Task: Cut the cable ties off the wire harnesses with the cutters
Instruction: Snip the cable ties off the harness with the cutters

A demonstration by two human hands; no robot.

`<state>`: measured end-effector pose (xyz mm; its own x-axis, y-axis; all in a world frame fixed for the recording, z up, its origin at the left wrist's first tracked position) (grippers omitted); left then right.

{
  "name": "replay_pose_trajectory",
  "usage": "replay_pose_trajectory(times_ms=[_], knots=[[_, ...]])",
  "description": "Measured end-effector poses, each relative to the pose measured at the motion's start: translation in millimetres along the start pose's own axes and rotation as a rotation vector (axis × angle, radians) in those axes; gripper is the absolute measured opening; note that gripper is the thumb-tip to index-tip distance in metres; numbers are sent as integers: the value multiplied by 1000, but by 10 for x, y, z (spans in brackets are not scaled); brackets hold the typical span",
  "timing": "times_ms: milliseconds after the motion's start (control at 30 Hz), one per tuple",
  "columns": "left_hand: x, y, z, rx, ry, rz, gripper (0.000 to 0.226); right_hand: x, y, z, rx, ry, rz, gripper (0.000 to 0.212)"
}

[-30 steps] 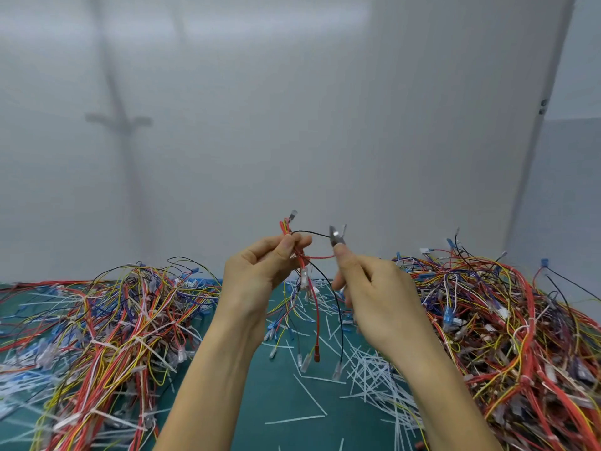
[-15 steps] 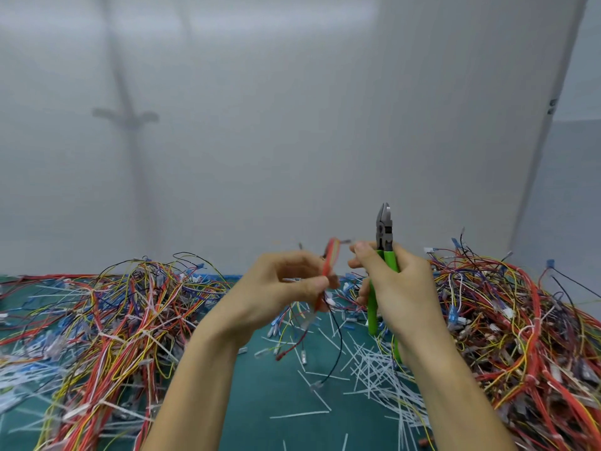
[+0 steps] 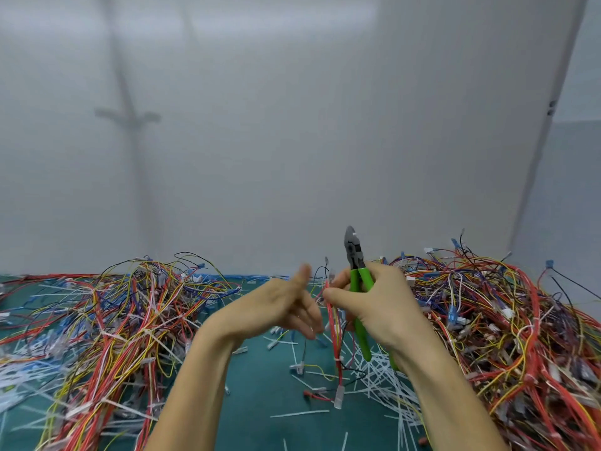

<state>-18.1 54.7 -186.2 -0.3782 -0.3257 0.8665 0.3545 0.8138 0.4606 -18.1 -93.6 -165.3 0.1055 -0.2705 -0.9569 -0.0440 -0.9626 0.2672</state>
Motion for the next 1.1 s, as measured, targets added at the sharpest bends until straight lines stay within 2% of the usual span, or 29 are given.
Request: replay_pose_trajectory(times_ms=[33, 100, 200, 333, 400, 433, 500, 567, 700, 800, 967, 1100], knots=[[-90, 60, 6, 53, 72, 21, 100, -31, -31, 22, -45, 22, 4, 15], [-225, 154, -21, 184, 165, 62, 104, -76, -126, 81, -166, 53, 34, 20], [-276, 169, -42, 348, 193, 171, 77, -103, -299, 169, -298, 96, 173, 23], [-217, 101, -77, 347, 103, 130, 25, -119, -491, 241, -385, 171, 315, 13], [-188, 74, -75, 348, 96, 198, 34, -120, -542, 274, -415, 194, 357, 12], [-167, 73, -73, 362, 99, 251, 29, -120, -551, 287, -426, 197, 370, 11], [-183, 140, -54, 439, 117, 296, 20, -117, -523, 281, -416, 186, 385, 12], [-194, 248, -13, 498, 120, 261, 19, -128, -436, 239, -341, 164, 387, 23], [-164, 379, 54, 515, 92, 203, 10, -78, -164, 88, -41, 42, 343, 50], [-116, 417, 71, 559, 64, 259, 15, 125, -69, -5, 73, -49, 580, 58], [27, 483, 110, 679, -28, 420, 22, 775, -48, -95, -1, -372, 1134, 61], [169, 479, 127, 647, -97, 446, 26, 1032, -162, -82, -147, -433, 1314, 61]])
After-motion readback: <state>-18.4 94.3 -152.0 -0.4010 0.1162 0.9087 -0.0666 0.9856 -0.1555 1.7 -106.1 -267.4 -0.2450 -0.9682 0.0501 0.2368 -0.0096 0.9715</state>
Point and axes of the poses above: each hand's wrist, its own z-axis away from the middle knuckle, its own y-axis out of the back of the hand, x = y × z, the point moved 7 cm from there along -z, towards the middle knuckle, and after that the axes turned 13 degrees about -y, right-handed, at the moved point
